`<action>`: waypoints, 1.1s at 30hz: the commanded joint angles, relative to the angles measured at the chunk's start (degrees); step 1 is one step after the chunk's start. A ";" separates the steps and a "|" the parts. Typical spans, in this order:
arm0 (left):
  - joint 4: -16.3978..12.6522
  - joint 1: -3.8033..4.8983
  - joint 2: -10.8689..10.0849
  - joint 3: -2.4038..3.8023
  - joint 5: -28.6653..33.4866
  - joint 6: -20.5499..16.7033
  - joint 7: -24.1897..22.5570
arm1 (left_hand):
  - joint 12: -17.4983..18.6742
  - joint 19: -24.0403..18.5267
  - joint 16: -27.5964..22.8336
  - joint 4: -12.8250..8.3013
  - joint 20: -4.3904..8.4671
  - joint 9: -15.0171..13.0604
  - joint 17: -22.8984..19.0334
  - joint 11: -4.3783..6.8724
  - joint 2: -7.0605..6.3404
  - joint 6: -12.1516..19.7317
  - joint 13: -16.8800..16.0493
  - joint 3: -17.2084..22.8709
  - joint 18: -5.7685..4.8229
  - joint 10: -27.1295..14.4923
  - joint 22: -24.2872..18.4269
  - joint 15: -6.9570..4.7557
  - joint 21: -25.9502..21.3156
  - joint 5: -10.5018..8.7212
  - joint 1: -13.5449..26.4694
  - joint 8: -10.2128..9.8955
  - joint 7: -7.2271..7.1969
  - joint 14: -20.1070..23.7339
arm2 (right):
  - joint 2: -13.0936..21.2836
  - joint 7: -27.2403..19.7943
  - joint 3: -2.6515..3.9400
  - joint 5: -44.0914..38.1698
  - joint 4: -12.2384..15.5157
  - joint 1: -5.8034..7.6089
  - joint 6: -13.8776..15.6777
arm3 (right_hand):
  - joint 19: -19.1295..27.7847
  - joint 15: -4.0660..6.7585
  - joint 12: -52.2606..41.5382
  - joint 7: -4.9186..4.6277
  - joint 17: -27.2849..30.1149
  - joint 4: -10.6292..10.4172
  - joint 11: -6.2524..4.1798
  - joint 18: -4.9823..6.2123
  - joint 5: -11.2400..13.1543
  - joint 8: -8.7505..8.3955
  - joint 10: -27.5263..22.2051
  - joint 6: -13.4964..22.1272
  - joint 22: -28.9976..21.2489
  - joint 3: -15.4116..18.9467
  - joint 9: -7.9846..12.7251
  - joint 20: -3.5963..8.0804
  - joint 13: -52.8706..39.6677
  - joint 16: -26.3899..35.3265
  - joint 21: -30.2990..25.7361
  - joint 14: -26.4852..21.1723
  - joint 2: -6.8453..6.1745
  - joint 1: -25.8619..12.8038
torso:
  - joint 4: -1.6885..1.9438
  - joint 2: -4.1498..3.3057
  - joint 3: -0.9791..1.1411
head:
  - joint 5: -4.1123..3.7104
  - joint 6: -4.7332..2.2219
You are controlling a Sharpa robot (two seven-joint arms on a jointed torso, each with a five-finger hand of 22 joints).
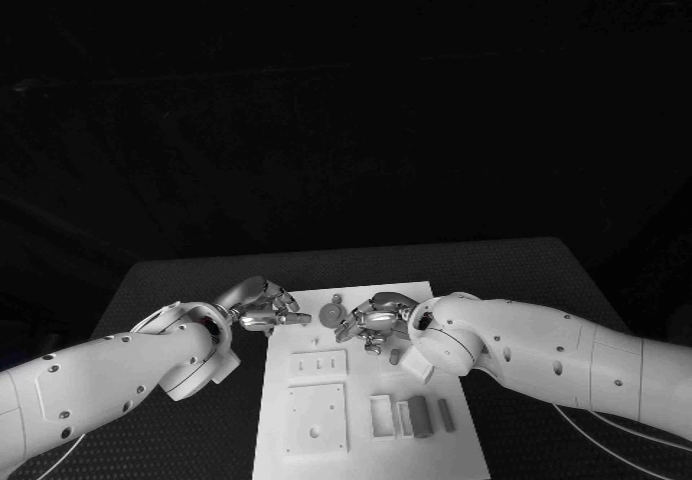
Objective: Assemble the parts on the task board
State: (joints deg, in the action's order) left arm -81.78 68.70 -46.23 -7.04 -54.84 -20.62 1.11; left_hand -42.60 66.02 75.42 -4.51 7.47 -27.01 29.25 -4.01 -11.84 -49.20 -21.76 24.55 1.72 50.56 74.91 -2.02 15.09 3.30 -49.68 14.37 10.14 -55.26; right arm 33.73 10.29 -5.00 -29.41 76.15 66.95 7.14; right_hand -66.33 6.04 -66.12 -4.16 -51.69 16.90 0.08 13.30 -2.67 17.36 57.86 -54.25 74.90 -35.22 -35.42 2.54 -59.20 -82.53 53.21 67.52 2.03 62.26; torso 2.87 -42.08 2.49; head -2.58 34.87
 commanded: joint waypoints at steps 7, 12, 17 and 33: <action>-1.40 0.05 -0.16 0.00 -1.86 2.08 -9.55 | 3.63 -3.37 -5.34 -10.03 -1.41 -0.12 -2.59 -1.44 3.93 0.18 2.11 2.38 0.40 0.16 -2.11 1.38 -4.67 -0.19 -11.23 0.73 0.49 3.00 | 0.64 -4.42 1.19 -2.43 -0.97 0.17 -14.32 | 0.19 0.20 -0.27 -1.96 0.04 -0.13 -0.27 1.70 -0.10 0.35 -0.25 -1.98 1.16 -0.22 -1.44 -0.13 0.08 -0.22 0.23 -0.04 -0.16 -0.09 | 0.05 0.00 -0.08 | -0.10 0.11; -2.61 0.02 -0.03 -0.03 -13.44 -1.24 -15.40 | 4.89 -5.71 -8.75 -11.87 -2.35 -0.11 -4.00 -2.30 2.25 0.45 3.01 4.50 -0.67 -0.12 -3.88 2.50 -7.76 -0.08 -15.86 1.10 -0.35 5.34 | 0.39 -4.65 2.21 -2.23 -2.84 0.66 -22.29 | 0.22 0.20 -0.26 -1.97 0.03 -0.12 -0.27 1.70 -0.10 0.35 -0.27 -1.94 1.16 -0.21 -1.50 -0.12 0.09 -0.23 0.23 -0.06 -0.21 -0.13 | 0.00 0.04 -0.07 | -0.11 0.11; -4.17 0.01 -0.01 -0.12 -20.69 -5.63 -19.11 | 5.74 -7.01 -10.90 -11.93 -3.13 0.15 -4.62 -2.91 0.25 2.10 3.54 5.20 -1.12 -1.07 -5.17 3.40 -9.87 -0.09 -19.28 0.74 -2.39 6.79 | -0.15 -4.68 2.64 -1.90 -5.69 1.49 -28.81 | 0.24 0.20 -0.26 -1.97 0.03 -0.11 -0.27 1.70 -0.10 0.36 -0.28 -1.91 1.16 -0.21 -1.53 -0.11 0.10 -0.23 0.24 -0.08 -0.23 -0.14 | -0.04 0.03 -0.14 | -0.39 -0.01; -8.61 0.05 0.75 -0.18 -27.13 -4.45 -19.12 | -1.24 -2.06 -6.59 -11.72 -1.31 0.47 0.23 -0.96 -1.04 2.76 -0.88 4.97 -0.53 0.18 -1.39 1.43 -7.69 -0.02 -22.54 1.49 -4.21 4.93 | -1.64 -3.59 2.71 -3.75 -8.86 2.34 -33.59 | 0.30 0.21 -0.23 -1.96 -0.03 -0.09 -0.27 1.70 -0.10 0.38 -0.33 -1.82 1.18 -0.26 -1.70 -0.07 0.14 -0.29 0.28 -0.15 -0.35 -0.07 | 0.00 -0.03 0.01 | -1.11 0.07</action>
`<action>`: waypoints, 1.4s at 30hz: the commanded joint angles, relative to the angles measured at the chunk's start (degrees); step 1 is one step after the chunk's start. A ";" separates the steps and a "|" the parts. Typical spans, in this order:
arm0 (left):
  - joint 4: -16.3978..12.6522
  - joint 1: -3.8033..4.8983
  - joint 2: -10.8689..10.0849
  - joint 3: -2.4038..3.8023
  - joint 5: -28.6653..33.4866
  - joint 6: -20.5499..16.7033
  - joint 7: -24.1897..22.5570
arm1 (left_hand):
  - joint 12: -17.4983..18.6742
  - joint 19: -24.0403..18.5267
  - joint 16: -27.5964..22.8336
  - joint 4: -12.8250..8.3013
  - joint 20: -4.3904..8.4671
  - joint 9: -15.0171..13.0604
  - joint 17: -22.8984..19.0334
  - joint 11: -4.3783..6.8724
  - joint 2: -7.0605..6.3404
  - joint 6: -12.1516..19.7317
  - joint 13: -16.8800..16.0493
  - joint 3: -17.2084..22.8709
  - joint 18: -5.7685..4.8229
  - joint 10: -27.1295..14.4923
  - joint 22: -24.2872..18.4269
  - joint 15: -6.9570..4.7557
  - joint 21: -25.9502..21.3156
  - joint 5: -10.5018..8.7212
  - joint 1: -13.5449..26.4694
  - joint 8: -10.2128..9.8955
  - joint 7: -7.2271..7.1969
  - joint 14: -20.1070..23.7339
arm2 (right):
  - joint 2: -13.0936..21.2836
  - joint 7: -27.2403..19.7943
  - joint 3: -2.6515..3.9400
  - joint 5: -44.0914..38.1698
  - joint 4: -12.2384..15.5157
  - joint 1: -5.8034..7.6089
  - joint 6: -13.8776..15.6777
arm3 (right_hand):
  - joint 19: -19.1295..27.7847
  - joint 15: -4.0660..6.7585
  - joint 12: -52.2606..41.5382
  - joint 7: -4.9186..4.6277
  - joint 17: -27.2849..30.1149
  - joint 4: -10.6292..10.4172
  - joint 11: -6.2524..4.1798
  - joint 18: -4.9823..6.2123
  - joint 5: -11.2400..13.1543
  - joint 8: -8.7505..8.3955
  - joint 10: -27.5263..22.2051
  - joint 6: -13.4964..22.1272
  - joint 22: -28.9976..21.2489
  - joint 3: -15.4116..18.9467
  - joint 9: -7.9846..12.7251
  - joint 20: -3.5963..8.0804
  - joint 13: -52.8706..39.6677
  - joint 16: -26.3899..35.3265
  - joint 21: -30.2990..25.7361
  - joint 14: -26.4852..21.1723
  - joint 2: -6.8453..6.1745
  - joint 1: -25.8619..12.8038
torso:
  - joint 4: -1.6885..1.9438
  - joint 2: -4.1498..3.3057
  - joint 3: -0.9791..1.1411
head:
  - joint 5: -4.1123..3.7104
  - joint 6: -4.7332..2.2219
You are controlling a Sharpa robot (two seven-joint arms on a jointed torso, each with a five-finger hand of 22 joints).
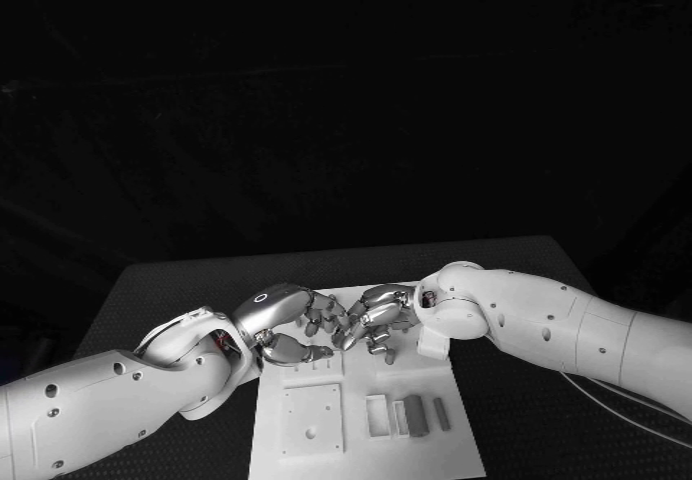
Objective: Assemble the parts on the task board
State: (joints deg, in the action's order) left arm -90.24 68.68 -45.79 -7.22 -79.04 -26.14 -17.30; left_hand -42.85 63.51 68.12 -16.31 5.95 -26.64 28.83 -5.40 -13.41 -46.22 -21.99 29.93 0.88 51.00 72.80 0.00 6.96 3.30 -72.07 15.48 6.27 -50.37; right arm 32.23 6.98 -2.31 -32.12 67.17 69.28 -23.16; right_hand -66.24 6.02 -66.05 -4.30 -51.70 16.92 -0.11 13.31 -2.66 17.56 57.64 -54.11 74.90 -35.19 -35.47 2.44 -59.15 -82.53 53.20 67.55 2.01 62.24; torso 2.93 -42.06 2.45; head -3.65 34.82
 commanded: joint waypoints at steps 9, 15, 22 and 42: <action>0.26 0.12 1.06 -0.02 -4.76 4.54 1.26 | -3.55 1.69 2.79 0.12 1.16 0.07 2.48 1.21 2.73 -3.39 -2.10 -1.04 0.36 0.33 3.34 -1.54 1.75 -0.03 0.71 1.68 1.42 -0.79 | -0.07 -0.59 0.02 -1.31 0.57 0.01 -4.29 | 0.22 0.24 -0.30 -1.82 -0.05 -0.10 -0.08 1.69 -0.11 0.19 -0.12 -1.95 1.18 -0.31 -1.71 0.04 0.10 -0.31 0.32 -0.20 -0.37 -0.02 | -0.09 -0.06 0.16 | -0.06 0.39; 0.46 0.12 1.33 -0.18 -5.44 5.82 2.07 | -4.06 2.03 3.21 0.30 1.35 0.26 2.85 1.38 2.73 -3.84 -2.37 -1.46 0.35 0.54 3.53 -1.73 2.12 -0.05 1.46 1.67 2.01 -1.00 | 0.07 -1.08 0.03 -1.21 1.10 0.01 -4.89 | 0.24 0.24 -0.30 -1.81 -0.07 -0.10 -0.08 1.69 -0.11 0.22 -0.12 -1.95 1.19 -0.31 -1.76 0.05 0.10 -0.33 0.33 -0.21 -0.41 -0.01 | -0.05 -0.09 0.14 | -0.15 0.58; 0.45 0.12 1.40 -0.24 -5.36 5.63 2.51 | -5.43 2.88 4.63 0.38 1.86 0.53 3.76 1.89 3.09 -4.93 -3.13 -1.83 0.39 1.07 3.66 -2.29 3.27 -0.06 1.85 1.84 2.55 -1.63 | 0.15 -1.20 0.05 -1.06 1.40 0.01 -5.59 | 0.25 0.23 -0.30 -1.81 -0.08 -0.11 -0.08 1.69 -0.11 0.23 -0.12 -1.96 1.19 -0.32 -1.80 0.05 0.11 -0.34 0.34 -0.23 -0.42 -0.01 | -0.02 -0.03 0.10 | -0.07 0.73; 0.48 0.11 1.59 -0.25 -4.49 6.30 3.46 | -21.43 8.79 18.31 2.63 5.53 1.95 9.43 5.05 5.34 -9.41 -13.94 -4.34 2.18 4.84 3.83 -5.79 20.14 -0.28 3.70 1.88 0.52 -7.24 | 0.04 -1.14 0.05 -1.08 1.63 0.01 -5.97 | 0.29 0.23 -0.31 -1.81 -0.12 -0.12 -0.08 1.69 -0.11 0.27 -0.13 -1.95 1.20 -0.32 -1.92 0.06 0.13 -0.38 0.37 -0.27 -0.47 -0.01 | -0.06 -0.04 0.01 | -0.19 1.03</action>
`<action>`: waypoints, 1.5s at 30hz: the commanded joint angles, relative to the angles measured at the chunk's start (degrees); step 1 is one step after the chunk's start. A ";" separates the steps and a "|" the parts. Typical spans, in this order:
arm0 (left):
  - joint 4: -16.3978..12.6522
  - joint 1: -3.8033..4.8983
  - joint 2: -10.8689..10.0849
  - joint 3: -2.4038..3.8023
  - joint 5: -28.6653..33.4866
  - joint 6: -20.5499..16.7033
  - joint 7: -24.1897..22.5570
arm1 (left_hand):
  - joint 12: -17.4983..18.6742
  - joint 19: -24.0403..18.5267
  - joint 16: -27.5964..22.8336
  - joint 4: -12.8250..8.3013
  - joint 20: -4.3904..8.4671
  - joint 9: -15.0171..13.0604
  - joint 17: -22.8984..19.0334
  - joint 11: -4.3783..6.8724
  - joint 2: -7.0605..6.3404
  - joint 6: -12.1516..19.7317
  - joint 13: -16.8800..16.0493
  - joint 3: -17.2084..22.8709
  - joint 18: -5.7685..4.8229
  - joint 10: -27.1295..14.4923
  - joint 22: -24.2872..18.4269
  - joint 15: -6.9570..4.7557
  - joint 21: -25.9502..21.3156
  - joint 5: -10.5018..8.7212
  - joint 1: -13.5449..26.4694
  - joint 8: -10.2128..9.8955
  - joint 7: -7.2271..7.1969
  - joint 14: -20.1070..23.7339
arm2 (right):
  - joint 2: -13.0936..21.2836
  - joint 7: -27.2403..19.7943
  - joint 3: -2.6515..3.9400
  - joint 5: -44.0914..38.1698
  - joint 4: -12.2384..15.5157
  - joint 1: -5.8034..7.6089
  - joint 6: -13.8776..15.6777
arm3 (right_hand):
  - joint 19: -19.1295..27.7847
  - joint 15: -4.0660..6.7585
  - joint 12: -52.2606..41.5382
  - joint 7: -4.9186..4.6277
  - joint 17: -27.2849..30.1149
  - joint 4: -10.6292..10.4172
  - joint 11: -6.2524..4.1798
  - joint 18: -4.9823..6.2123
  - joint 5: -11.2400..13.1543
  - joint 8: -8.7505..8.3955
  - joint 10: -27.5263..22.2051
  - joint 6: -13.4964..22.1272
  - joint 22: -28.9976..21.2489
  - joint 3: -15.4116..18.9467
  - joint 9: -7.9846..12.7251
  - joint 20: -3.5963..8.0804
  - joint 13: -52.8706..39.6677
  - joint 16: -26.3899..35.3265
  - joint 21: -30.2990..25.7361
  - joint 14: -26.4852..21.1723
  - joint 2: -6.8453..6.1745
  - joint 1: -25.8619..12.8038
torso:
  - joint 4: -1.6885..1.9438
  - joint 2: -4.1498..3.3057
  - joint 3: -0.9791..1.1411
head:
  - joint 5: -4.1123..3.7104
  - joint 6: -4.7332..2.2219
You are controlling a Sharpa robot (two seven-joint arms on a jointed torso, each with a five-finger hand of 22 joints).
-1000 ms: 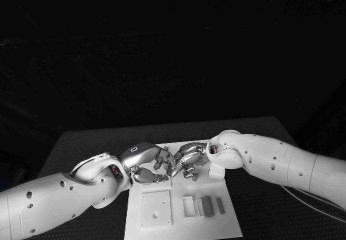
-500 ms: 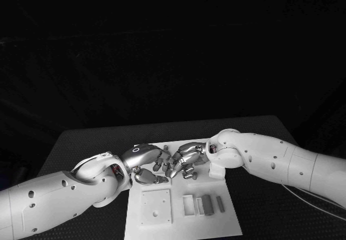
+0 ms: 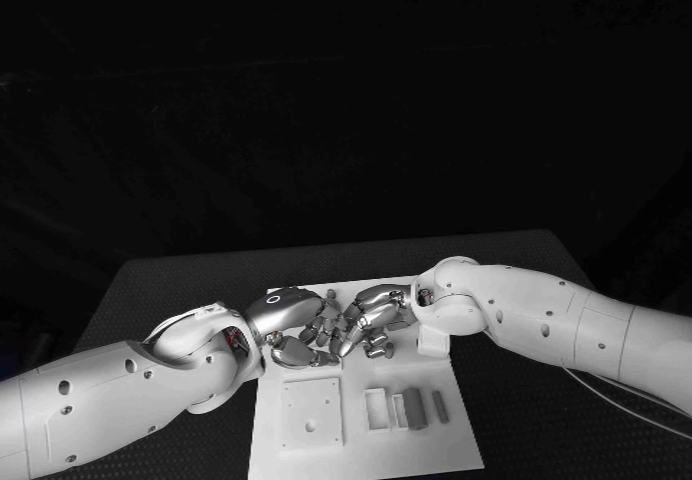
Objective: Assemble the parts on the task board
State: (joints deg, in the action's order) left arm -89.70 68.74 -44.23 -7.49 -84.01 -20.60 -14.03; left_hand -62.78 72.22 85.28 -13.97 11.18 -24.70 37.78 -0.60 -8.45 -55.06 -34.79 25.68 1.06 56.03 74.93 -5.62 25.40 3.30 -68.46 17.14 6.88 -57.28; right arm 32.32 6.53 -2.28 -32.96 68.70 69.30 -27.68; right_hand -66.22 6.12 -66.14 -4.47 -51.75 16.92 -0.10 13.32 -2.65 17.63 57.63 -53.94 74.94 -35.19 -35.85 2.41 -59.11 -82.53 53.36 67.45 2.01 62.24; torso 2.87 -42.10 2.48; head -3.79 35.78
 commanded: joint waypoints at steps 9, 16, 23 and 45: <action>0.09 0.05 0.00 0.02 0.48 0.56 0.66 | -3.48 -0.18 2.79 0.18 0.59 0.01 1.10 0.55 1.23 -1.46 -2.59 0.76 2.36 -0.24 1.67 -0.50 5.11 -0.23 -0.77 0.32 -0.41 -0.60 | -0.01 -0.76 0.02 -0.25 0.06 -0.01 -1.81 | 0.28 0.13 -0.21 -1.64 -0.07 -0.12 -0.10 1.68 -0.12 0.22 -0.12 -2.12 1.16 -0.33 -1.59 0.08 0.10 -0.39 0.22 -0.18 -0.48 0.00 | 0.01 0.01 0.01 | -0.08 0.14; 0.21 0.05 -0.03 0.02 0.48 0.73 0.76 | -3.97 -0.44 3.23 0.04 0.67 0.01 1.20 0.63 1.54 -1.71 -2.97 1.40 2.51 -0.27 1.61 -0.59 6.38 -0.22 -1.19 0.29 -0.51 -0.72 | 0.01 -0.82 0.02 -0.25 0.03 -0.01 -1.99 | 0.29 0.13 -0.22 -1.64 -0.09 -0.12 -0.10 1.68 -0.12 0.23 -0.12 -2.12 1.16 -0.34 -1.63 0.08 0.10 -0.40 0.23 -0.19 -0.48 0.01 | 0.00 0.01 0.04 | -0.09 0.19; 0.29 0.05 0.03 0.02 0.85 0.52 0.54 | -4.12 -0.82 3.33 0.08 0.69 -0.13 1.13 0.77 1.97 -2.40 -3.13 1.92 2.55 -0.38 1.58 -0.70 7.20 -0.21 -1.25 0.58 -0.67 -0.70 | -0.05 -0.81 0.02 -0.25 -0.14 -0.01 -2.04 | 0.30 0.13 -0.22 -1.64 -0.10 -0.13 -0.10 1.68 -0.12 0.25 -0.12 -2.12 1.17 -0.33 -1.68 0.08 0.11 -0.42 0.25 -0.20 -0.50 0.00 | 0.00 0.01 0.04 | -0.12 0.31; 0.75 0.04 -0.25 0.03 3.89 -1.13 0.64 | -4.39 -1.73 3.83 1.77 1.49 -1.67 0.82 1.98 4.37 -6.02 -3.46 4.65 2.46 -0.07 1.42 -1.83 10.02 -0.47 -0.28 3.34 -1.98 -1.01 | -0.06 -1.20 0.02 0.77 -0.76 -0.01 -2.85 | 0.96 -0.07 0.17 -1.84 -0.17 -0.34 0.11 1.68 -0.11 -0.08 -0.84 -1.42 1.08 -0.03 -2.07 -0.24 0.34 -0.19 0.10 -0.98 -1.99 -0.94 | 0.01 0.01 0.03 | -0.19 0.56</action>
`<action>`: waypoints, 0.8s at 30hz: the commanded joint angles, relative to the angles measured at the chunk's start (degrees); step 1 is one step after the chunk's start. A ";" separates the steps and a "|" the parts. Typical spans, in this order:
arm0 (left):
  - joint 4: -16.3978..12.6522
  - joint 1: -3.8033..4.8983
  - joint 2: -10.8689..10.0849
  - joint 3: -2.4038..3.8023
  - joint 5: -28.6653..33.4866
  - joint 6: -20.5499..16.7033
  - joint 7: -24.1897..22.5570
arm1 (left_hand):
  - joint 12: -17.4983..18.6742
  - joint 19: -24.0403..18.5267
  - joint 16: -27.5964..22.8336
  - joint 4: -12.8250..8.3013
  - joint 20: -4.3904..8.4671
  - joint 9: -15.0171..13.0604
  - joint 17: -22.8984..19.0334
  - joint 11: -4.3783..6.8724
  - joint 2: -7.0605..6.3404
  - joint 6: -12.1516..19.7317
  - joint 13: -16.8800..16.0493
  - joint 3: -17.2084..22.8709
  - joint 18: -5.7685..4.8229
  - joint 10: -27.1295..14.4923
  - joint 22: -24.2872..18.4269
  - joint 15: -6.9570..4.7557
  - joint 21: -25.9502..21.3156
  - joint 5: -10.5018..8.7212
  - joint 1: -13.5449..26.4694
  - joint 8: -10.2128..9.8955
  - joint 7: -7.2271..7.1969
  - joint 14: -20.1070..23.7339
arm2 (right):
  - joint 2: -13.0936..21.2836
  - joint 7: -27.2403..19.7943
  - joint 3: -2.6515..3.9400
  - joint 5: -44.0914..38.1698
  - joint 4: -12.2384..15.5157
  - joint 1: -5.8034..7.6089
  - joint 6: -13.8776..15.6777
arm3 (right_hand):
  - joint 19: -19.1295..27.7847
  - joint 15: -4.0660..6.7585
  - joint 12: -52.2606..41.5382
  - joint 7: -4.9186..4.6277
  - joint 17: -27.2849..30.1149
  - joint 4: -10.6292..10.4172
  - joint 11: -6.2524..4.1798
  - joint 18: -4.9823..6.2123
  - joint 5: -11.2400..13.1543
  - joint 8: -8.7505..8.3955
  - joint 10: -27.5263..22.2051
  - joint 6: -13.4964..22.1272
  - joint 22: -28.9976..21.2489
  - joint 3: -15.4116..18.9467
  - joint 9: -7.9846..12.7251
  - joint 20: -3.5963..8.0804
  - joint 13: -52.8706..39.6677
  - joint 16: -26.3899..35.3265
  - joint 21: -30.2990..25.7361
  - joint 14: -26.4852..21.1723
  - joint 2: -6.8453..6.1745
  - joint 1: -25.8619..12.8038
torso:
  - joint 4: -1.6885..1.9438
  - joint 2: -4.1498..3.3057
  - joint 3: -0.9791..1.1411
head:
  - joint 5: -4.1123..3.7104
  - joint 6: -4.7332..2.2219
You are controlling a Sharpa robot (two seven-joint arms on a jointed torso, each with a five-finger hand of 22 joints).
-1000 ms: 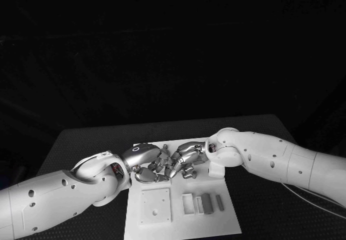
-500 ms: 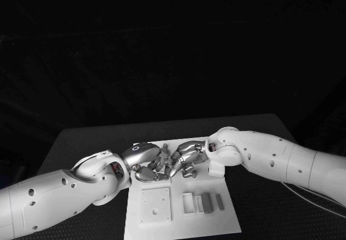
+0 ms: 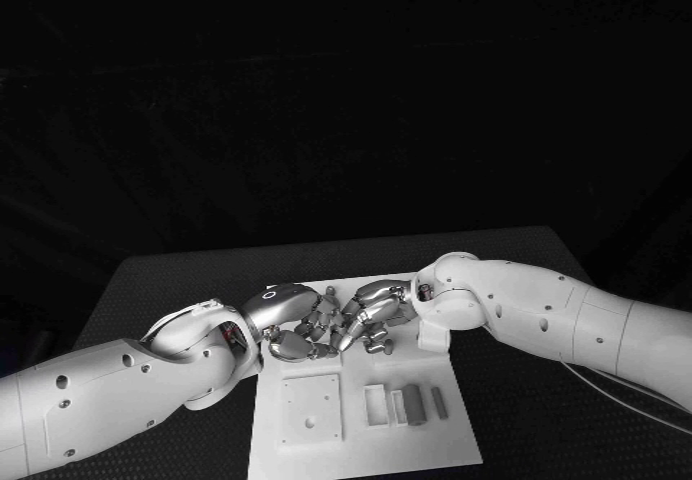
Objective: Assemble the parts on the task board
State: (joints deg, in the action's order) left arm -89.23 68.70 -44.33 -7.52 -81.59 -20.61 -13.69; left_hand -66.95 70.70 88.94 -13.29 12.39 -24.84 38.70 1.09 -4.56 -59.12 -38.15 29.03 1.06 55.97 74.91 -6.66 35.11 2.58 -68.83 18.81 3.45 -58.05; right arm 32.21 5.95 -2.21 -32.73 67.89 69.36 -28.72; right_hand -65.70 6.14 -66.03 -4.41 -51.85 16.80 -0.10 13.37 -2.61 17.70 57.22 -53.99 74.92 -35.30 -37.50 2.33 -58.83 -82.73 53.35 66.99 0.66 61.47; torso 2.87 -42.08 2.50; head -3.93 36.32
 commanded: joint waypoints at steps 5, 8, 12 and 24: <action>0.43 0.08 -0.27 0.06 2.53 -1.11 0.59 | -0.17 -0.18 0.15 1.16 0.36 -1.94 -0.18 0.42 0.41 -2.11 -0.06 1.40 2.45 0.13 1.40 -0.91 0.48 0.24 0.20 2.12 1.31 -0.36 | 0.21 -0.49 -0.05 1.36 0.10 -0.07 -1.37 | 1.07 -0.69 0.61 -2.69 0.02 -1.05 0.84 1.63 -0.16 -1.64 -1.53 0.92 0.88 0.85 0.03 -0.67 0.26 0.52 -0.38 -1.46 -3.14 -2.50 | 0.01 0.00 0.02 | -0.01 0.01; 0.54 0.08 -0.37 0.06 3.36 -1.37 1.01 | -0.13 -0.10 0.14 1.16 0.43 -2.28 -0.24 0.54 0.36 -2.17 -0.03 1.41 2.45 0.29 1.36 -1.02 0.59 0.24 0.24 2.49 1.19 -0.52 | 0.59 -0.74 -0.05 1.81 0.24 -0.07 0.24 | 1.79 -1.61 0.99 -3.69 0.04 -1.30 1.84 1.60 -0.10 -3.40 -2.71 3.87 0.77 3.04 0.68 -1.06 0.29 0.92 -0.85 -2.41 -5.12 -5.24 | 0.00 0.00 0.02 | -0.01 -0.01; 0.71 0.08 -0.65 0.06 4.40 -1.40 1.91 | -0.08 -0.07 0.11 1.15 0.47 -2.46 -0.29 0.58 0.34 -2.17 0.00 1.41 2.44 0.36 1.34 -1.07 0.63 0.24 0.26 2.67 1.14 -0.59 | 1.36 -1.83 -0.05 4.76 0.32 -0.07 4.39 | 2.99 -3.01 1.44 -5.17 -0.06 -1.50 3.29 1.53 -0.12 -5.60 -4.59 7.64 0.60 5.74 1.51 -1.57 0.27 1.25 -1.65 -3.88 -6.99 -8.12 | 0.02 0.01 0.02 | 0.05 -0.07; 1.38 0.07 -1.28 0.04 11.62 -2.47 3.33 | 0.04 0.04 -0.02 1.18 0.52 -3.07 -0.46 0.78 0.54 -1.82 0.07 1.35 2.37 0.54 1.23 -1.26 0.64 0.24 0.51 3.18 0.92 -0.78 | 4.33 -5.95 1.92 2.84 2.04 -0.06 16.47 | 3.69 -4.55 0.74 -6.69 -0.43 -6.89 4.76 1.63 -0.16 -7.26 -6.93 10.90 0.35 6.98 1.90 -1.88 -0.19 0.86 -2.56 -5.66 -11.00 -14.02 | 0.10 0.02 -0.04 | 0.19 0.00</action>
State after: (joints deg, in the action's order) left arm -87.81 68.73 -45.59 -7.50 -74.06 -22.15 -11.40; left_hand -66.95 70.85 88.93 -12.97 12.50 -24.81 38.32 1.60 -4.36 -59.49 -38.14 29.75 1.07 56.47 74.94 -7.17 35.56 2.71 -68.59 18.81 3.06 -58.57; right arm 36.12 2.84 -0.51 -28.87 69.47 69.31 -17.88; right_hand -62.31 1.66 -65.03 -9.42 -52.23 10.24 4.70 14.13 -2.63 10.51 50.78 -45.05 74.91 -28.26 -35.52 0.19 -58.95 -81.59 51.14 61.67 -10.41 47.97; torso 2.97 -42.08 2.52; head -3.78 36.28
